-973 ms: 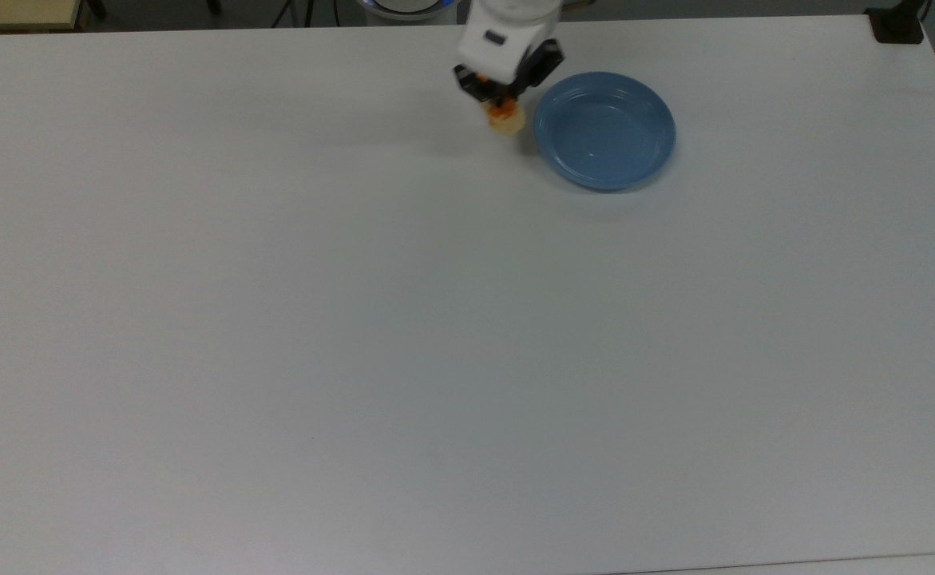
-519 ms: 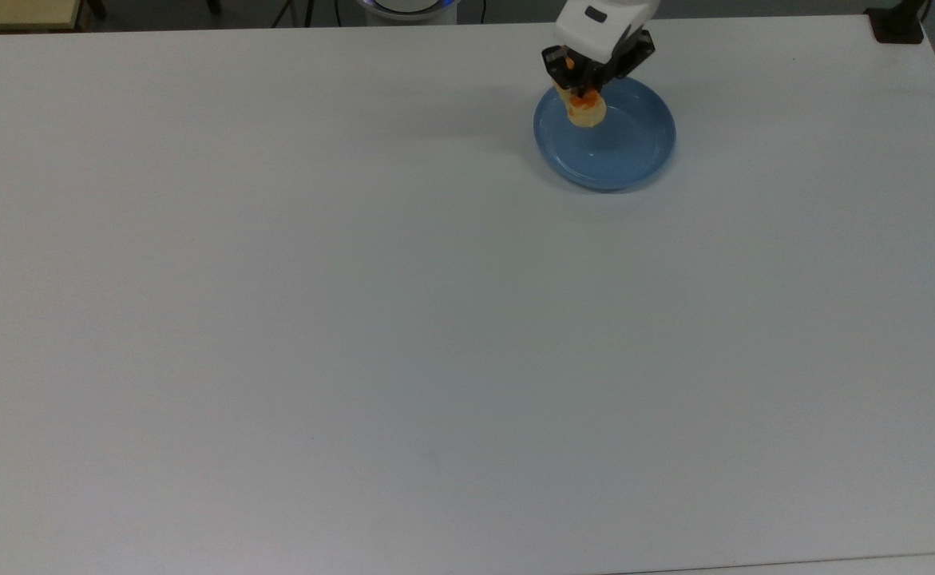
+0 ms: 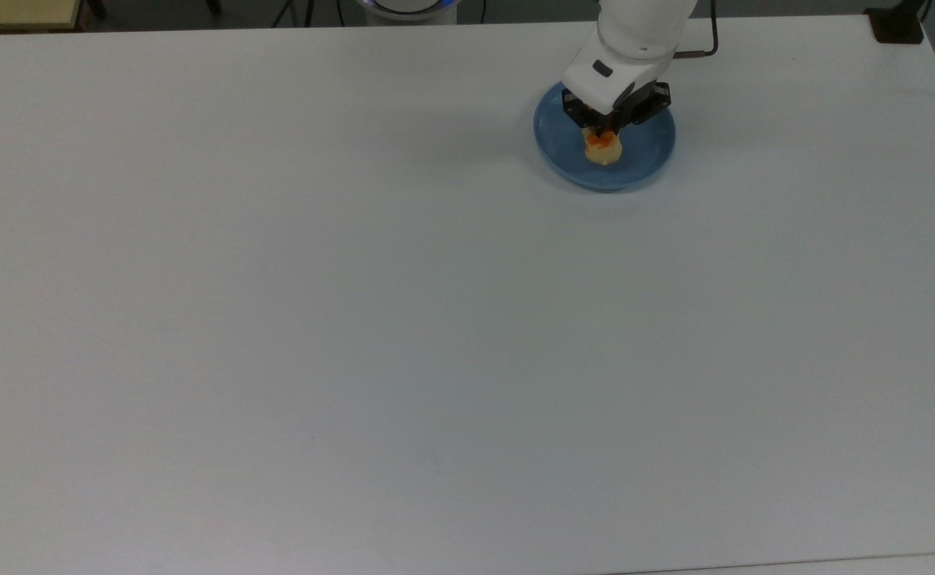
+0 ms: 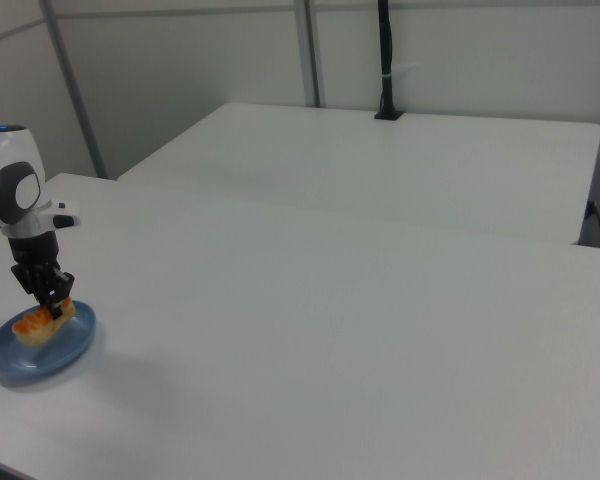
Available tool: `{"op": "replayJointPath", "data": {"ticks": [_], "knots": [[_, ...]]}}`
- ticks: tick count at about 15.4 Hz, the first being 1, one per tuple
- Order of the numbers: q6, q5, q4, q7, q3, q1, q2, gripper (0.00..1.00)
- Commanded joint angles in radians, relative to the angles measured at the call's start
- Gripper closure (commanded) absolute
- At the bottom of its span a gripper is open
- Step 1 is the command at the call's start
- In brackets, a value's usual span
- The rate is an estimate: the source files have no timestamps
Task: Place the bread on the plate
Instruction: 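Open the gripper to release the bread roll onto the plate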
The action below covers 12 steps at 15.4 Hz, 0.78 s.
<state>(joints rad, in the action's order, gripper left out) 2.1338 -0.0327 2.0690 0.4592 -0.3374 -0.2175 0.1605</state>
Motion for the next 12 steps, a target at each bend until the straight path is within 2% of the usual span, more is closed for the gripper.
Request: {"op": "replayJointPath", "data": {"ticks": [1, 3, 4, 6, 12], "knots": [[0.0, -0.006, -0.018, 0.022, 0.005, -0.016, 0.022, 0.76], [-0.003, -0.004, -0.02, 0.024, 0.005, -0.02, 0.03, 0.32], [-0.005, 0.0, -0.02, 0.024, 0.005, -0.022, 0.031, 0.15], [-0.006, 0.014, -0.02, 0.027, 0.005, -0.022, 0.031, 0.01], [-0.029, 0.04, -0.027, 0.029, 0.005, -0.017, 0.018, 0.0]]}}
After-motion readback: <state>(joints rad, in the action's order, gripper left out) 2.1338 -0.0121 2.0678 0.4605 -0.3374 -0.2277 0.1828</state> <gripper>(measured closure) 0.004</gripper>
